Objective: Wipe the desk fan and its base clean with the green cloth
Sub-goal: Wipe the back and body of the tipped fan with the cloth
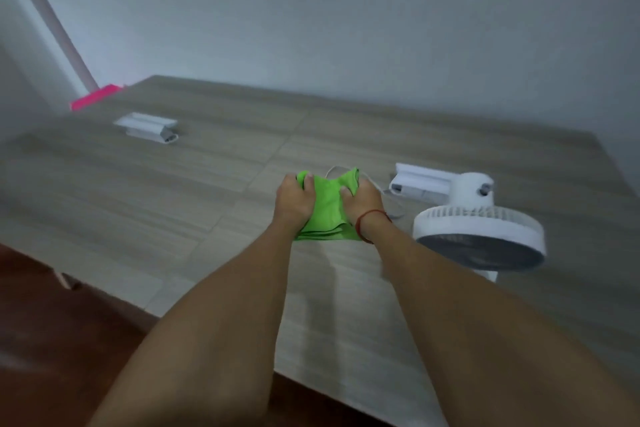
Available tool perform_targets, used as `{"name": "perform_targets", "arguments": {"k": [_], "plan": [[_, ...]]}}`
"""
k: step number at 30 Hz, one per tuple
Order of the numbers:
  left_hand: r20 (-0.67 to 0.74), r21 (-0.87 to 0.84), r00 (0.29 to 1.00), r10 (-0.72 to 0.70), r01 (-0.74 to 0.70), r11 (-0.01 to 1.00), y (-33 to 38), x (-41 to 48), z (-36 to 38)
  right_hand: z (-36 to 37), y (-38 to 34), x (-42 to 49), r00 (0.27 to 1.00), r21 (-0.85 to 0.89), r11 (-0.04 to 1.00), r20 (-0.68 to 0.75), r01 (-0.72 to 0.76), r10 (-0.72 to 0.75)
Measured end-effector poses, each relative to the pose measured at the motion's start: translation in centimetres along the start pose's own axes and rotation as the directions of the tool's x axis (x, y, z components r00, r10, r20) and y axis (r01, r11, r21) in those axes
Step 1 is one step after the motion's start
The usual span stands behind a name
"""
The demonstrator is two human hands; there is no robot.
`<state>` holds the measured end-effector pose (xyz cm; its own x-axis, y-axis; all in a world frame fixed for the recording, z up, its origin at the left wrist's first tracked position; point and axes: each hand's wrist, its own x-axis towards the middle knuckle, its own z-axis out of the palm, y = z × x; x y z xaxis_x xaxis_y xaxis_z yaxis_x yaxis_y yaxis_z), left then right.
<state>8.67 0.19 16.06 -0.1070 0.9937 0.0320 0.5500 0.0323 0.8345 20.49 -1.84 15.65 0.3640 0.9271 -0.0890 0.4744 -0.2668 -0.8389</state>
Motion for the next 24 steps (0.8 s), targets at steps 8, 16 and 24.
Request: {"name": "perform_targets", "arguments": {"k": [8,16,24], "plan": [[0.038,0.001,0.981,0.188,-0.189,0.982,9.6,-6.2,4.3,-12.6,1.3,-4.0,0.979,-0.024,0.995,-0.177,0.098,-0.101],[0.237,-0.021,0.930,0.280,-0.284,0.959,15.3,-12.9,11.4,-22.6,7.5,-7.1,0.936,-0.080,0.997,-0.352,-0.013,-0.016],[0.324,-0.007,0.889,0.323,-0.339,0.941,16.3,-13.6,16.3,-25.7,11.2,-6.8,0.915,-0.003,0.985,-0.371,-0.170,0.157]]}}
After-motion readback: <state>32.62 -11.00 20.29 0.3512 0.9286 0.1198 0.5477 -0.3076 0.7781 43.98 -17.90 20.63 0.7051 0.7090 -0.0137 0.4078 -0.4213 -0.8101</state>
